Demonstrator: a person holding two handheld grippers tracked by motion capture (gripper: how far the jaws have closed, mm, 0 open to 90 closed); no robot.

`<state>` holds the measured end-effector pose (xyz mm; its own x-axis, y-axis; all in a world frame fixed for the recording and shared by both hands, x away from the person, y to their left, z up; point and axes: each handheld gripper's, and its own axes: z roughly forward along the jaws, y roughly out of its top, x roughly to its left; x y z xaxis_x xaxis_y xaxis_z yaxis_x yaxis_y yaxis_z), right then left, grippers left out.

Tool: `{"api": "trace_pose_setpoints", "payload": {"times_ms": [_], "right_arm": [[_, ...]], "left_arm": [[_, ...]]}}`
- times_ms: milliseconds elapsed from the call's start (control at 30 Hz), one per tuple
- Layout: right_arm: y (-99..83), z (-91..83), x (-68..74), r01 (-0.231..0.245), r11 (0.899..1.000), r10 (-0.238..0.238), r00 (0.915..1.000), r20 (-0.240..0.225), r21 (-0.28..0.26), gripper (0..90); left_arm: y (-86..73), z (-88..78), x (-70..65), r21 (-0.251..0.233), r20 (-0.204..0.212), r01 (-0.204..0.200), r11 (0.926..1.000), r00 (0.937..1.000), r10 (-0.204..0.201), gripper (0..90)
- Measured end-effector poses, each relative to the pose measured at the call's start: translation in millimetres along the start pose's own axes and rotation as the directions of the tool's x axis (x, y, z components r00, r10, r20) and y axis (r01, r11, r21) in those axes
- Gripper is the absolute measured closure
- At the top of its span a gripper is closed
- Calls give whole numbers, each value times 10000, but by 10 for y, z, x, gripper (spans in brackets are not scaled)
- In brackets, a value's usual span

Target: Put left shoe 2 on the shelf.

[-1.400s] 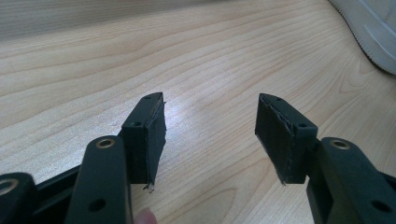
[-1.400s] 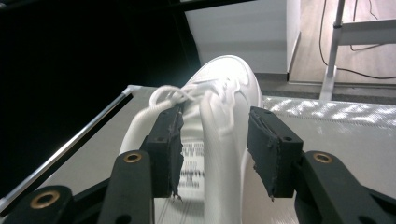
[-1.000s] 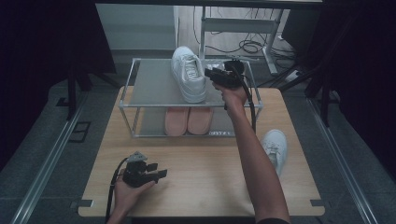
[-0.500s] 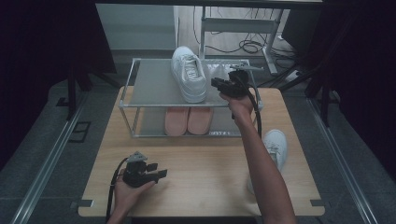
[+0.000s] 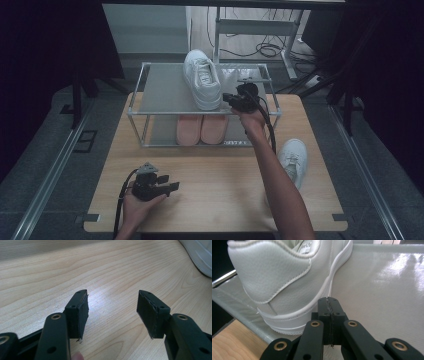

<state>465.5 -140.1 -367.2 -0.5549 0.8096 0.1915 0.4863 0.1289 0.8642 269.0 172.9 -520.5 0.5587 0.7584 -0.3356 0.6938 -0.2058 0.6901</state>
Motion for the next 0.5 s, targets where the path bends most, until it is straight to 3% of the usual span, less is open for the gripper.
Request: {"api": "trace_pose_setpoints", "payload": {"times_ms": [467, 500], "right_arm": [[-49, 9, 61, -264, 9996, 263, 9996, -142, -80, 900], [-53, 19, 72, -380, 9992, 376, 9987, -349, -89, 900]], "left_arm": [[0, 6, -4, 0, -51, -26, 10000, 10000, 26, 429], [0, 5, -1, -1, -58, -26, 10000, 10000, 26, 429]]}}
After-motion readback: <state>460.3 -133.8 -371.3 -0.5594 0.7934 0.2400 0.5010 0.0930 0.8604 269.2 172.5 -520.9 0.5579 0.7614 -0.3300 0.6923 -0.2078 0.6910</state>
